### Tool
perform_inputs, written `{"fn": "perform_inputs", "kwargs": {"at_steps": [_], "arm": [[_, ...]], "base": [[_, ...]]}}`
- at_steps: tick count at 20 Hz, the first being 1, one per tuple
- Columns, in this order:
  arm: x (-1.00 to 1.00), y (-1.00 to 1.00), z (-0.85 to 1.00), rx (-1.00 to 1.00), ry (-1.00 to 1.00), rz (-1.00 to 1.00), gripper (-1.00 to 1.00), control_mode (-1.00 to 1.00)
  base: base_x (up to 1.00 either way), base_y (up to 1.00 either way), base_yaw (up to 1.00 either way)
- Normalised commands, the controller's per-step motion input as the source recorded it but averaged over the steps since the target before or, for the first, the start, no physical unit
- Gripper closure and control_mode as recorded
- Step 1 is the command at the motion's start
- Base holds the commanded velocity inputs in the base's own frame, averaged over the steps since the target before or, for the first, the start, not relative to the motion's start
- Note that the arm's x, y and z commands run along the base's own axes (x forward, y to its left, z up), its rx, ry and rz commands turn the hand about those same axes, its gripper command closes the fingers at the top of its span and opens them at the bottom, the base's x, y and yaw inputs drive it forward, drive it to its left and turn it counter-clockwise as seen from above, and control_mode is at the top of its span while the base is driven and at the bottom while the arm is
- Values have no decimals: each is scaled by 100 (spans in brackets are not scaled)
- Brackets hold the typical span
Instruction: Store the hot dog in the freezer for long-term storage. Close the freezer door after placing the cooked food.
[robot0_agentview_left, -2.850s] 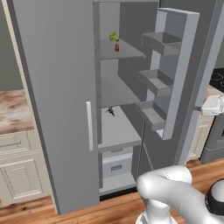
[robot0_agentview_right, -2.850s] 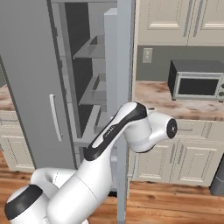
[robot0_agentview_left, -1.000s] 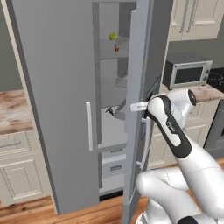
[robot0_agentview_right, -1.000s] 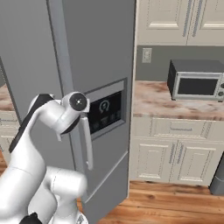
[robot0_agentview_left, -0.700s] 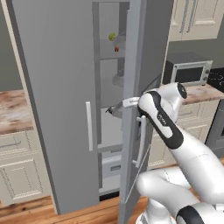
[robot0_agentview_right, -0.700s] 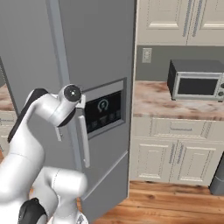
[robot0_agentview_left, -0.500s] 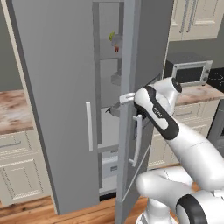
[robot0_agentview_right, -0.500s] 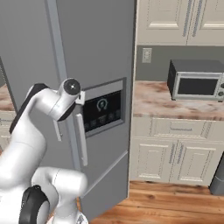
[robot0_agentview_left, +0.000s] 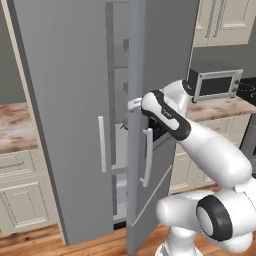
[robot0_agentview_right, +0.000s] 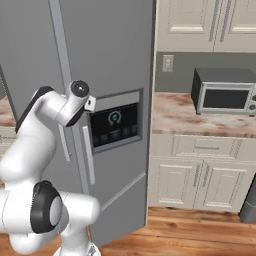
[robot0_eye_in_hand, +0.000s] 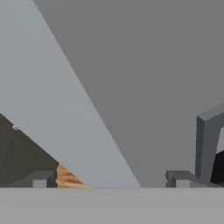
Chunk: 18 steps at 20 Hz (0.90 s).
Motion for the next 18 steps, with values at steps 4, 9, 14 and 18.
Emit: {"fn": "perform_inputs", "kwargs": {"at_steps": [4, 9, 14, 18], "arm": [[33, 29, 0, -1, -7, -9, -100, -100], [33, 19, 0, -1, -6, -10, -100, -100], [5, -2, 20, -2, 0, -8, -100, -100], [0, -17, 64, -12, 2, -10, -100, -100]], "base": [[0, 0, 0], [0, 0, 0], [0, 0, 0], [0, 0, 0]]}}
